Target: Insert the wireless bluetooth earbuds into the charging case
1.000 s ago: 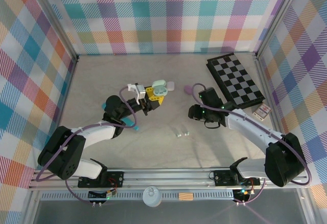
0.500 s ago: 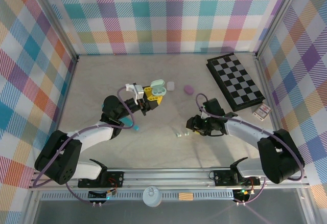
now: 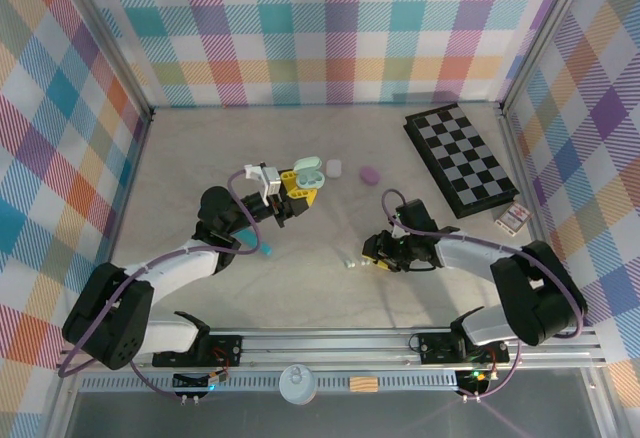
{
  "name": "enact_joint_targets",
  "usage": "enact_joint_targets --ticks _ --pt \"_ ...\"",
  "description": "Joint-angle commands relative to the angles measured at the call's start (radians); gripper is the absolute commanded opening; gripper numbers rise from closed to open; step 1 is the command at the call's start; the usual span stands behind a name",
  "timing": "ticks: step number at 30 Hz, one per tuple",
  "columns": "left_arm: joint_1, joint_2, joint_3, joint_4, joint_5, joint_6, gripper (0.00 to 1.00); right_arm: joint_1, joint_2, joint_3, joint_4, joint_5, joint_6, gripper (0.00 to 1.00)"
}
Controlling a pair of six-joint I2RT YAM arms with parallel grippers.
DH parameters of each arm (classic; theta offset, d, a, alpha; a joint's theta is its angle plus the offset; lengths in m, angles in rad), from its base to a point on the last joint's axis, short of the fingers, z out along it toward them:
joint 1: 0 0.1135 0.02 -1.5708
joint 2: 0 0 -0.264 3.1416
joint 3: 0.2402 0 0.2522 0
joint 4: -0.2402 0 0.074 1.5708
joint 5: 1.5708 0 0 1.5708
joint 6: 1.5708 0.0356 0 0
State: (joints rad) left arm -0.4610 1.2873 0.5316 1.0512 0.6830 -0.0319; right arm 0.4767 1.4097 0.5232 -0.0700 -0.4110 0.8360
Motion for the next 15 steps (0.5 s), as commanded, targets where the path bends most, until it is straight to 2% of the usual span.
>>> enact_joint_targets --ticks 1,15 --pt "0.008 -0.025 -0.002 0.009 0.018 0.022 0.31 -0.004 0.020 -0.019 0.043 -0.035 0.017 0.43" --pt "0.007 -0.041 -0.002 -0.015 0.017 0.027 0.31 -0.004 0.060 -0.023 0.109 -0.073 0.025 0.37"
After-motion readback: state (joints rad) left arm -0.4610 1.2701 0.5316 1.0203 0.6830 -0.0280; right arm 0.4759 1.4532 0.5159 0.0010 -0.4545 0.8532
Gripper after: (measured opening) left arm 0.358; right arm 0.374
